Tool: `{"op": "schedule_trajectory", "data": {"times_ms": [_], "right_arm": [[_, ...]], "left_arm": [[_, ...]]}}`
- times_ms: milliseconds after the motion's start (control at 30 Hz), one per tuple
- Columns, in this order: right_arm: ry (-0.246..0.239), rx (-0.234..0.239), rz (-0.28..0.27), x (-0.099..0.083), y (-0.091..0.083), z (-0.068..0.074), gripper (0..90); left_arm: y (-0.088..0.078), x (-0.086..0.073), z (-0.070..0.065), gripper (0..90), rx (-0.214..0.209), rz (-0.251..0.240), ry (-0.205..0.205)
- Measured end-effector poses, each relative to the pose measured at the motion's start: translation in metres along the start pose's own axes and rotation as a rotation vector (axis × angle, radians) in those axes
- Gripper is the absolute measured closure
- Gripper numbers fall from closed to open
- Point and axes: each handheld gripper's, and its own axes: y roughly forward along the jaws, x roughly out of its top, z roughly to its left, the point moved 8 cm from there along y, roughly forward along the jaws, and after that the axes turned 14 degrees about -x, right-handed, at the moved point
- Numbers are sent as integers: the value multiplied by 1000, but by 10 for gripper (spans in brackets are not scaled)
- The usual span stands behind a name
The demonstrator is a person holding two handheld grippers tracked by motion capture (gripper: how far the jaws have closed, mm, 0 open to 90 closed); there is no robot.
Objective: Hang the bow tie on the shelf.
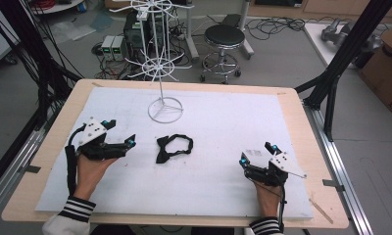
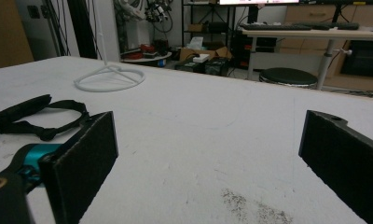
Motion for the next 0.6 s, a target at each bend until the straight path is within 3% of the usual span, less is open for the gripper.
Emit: {"op": "schedule_trajectory", "data": {"times_ms": [367, 600], "right_arm": [[1, 1, 0, 0, 0, 0, 34], [2, 3, -1, 0, 0, 1, 34]], "left_arm": [[33, 7, -17, 137, -68, 118, -12], [64, -1, -25, 138, -102, 258, -20]]}}
